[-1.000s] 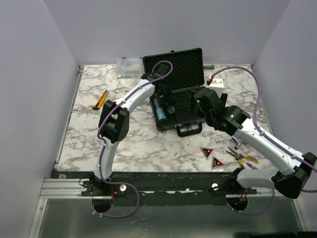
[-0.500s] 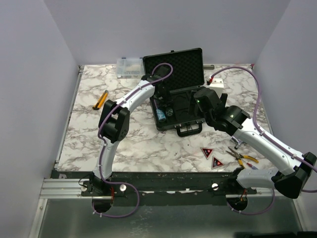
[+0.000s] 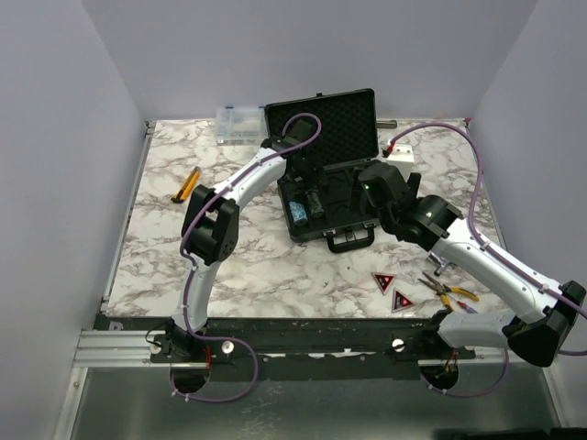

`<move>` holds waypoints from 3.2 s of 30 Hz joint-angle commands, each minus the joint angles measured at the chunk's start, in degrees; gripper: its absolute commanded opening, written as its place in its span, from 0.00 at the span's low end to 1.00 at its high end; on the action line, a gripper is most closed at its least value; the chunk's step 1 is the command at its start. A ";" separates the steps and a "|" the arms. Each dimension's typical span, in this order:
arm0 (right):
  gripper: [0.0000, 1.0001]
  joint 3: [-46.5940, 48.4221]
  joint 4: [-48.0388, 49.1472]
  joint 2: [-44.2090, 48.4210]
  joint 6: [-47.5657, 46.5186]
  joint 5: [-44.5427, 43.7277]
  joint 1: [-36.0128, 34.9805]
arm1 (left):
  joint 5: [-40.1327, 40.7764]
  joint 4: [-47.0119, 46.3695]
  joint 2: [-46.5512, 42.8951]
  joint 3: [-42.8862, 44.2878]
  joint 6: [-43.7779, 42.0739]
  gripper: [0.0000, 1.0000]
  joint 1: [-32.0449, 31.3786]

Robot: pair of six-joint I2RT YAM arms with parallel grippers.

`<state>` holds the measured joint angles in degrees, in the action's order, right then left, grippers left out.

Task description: Pack up texas hold em set

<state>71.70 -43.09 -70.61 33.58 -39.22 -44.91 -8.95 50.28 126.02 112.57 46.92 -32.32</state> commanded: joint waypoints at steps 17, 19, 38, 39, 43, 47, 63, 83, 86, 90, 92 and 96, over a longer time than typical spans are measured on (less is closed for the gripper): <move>1.00 3.59 -5.76 -3.56 7.88 -3.66 0.17 | -2.08 -11.14 -23.61 -23.33 -15.44 0.45 -4.48; 1.00 3.96 -6.04 -4.11 8.37 -3.60 0.19 | -4.02 -13.20 -24.04 -25.42 -17.58 0.34 -5.49; 0.99 6.22 -13.92 -4.77 15.67 -5.71 0.19 | -2.36 -12.14 -11.61 -16.58 -23.12 0.17 -6.72; 0.99 6.04 -14.03 -4.57 15.94 -5.85 0.17 | -1.57 -12.12 -11.31 -16.14 -23.41 0.17 -6.73; 0.99 5.99 -14.64 -4.19 16.50 -6.43 0.22 | 0.55 -10.31 -9.29 -13.61 -24.14 0.16 -6.08; 0.99 6.47 -14.65 -4.58 16.33 -6.65 0.17 | 1.87 -9.59 -8.30 -12.82 -24.76 0.16 -5.21; 1.00 6.72 -15.93 -4.21 16.45 -7.33 0.23 | 7.38 -10.44 -23.52 -20.50 -25.47 0.26 -4.95; 1.00 -1.12 -9.96 -3.26 21.27 -0.59 0.17 | 22.29 -11.31 -62.60 -50.31 -18.86 0.96 -2.91; 1.00 -1.25 -9.98 -4.19 21.30 0.68 0.26 | 22.89 -10.95 -68.38 -54.68 -17.96 0.98 -2.32; 1.00 -1.85 -10.85 -5.99 22.19 2.41 1.17 | 26.68 -9.55 -76.11 -58.73 -17.07 0.98 -1.88; 1.00 -2.54 -11.01 -7.00 22.95 3.41 1.71 | 28.59 -8.99 -80.43 -59.92 -17.50 0.98 -1.87; 1.00 -4.62 -9.12 -8.38 23.19 7.18 3.35 | 32.88 -7.69 -88.22 -62.06 -18.03 0.98 -1.69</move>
<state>69.54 -53.71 -77.38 54.68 -36.32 -43.05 16.86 40.62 44.95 52.47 28.71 -34.48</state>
